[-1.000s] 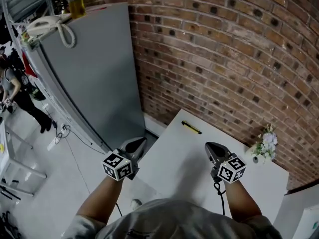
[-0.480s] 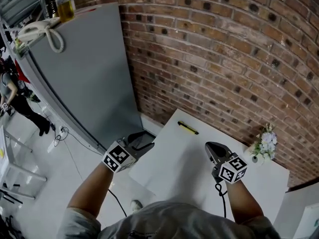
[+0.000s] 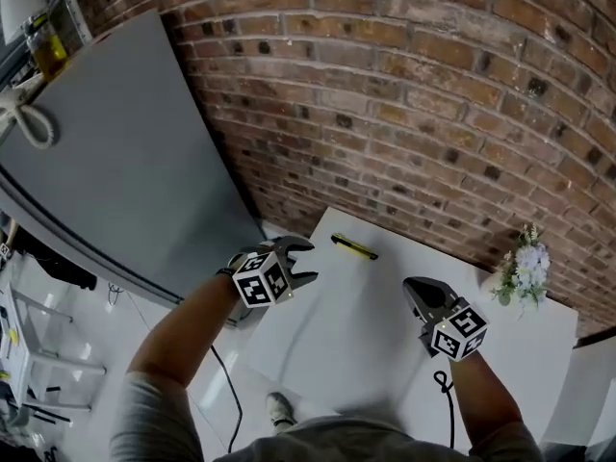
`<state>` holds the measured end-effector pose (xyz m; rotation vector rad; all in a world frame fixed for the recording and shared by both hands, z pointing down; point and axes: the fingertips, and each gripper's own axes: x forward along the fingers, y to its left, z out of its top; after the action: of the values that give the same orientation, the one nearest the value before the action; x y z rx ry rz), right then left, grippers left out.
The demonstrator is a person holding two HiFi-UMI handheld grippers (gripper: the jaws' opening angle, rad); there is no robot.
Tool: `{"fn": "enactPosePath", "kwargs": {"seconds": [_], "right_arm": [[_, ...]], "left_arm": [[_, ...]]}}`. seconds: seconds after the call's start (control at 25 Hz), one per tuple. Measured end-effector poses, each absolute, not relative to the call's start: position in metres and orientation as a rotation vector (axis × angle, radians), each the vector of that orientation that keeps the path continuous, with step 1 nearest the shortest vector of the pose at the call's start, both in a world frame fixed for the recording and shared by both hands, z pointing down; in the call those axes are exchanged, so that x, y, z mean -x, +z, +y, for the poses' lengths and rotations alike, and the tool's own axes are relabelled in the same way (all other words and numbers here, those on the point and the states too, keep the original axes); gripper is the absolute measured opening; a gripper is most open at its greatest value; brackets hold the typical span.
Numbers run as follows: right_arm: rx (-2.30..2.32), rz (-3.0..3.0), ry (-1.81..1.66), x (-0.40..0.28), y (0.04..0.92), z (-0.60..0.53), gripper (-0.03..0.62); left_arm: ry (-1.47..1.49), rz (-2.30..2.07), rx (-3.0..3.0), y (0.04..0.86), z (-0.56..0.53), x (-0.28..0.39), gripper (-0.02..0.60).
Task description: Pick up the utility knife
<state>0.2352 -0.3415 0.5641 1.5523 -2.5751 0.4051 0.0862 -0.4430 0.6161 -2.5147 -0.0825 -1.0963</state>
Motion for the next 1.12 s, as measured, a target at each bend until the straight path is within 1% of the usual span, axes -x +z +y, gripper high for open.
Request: {"fn": "enactPosePath", "kwargs": {"seconds": [0.28,0.52,0.84,1.12], "right_arm": [[-1.557,-2.578,0.477,-0.262,0.612,-0.361,0.009],[-1.541,-2.565,0.491,-0.270,0.652,-0.376,0.009],[-1.583,-2.530,0.520,-0.295,0.684,-0.399,0.009],[-1.624,-2.503,0.505,-0.314,0.696,-0.423,0.009]], "left_arm": [[-1.294,-0.297,2.287,0.711,-0.484,-0.146,0.238],[-1.399,-0.413,2.120,0.780,-0.518,-0.175,0.238],[-1.463,-0.509,1.992,0.830,-0.546,-0.200,0.239],[-1.487,-0.646,1.951,0.850,-0.546,-0.218,0.239]]}}
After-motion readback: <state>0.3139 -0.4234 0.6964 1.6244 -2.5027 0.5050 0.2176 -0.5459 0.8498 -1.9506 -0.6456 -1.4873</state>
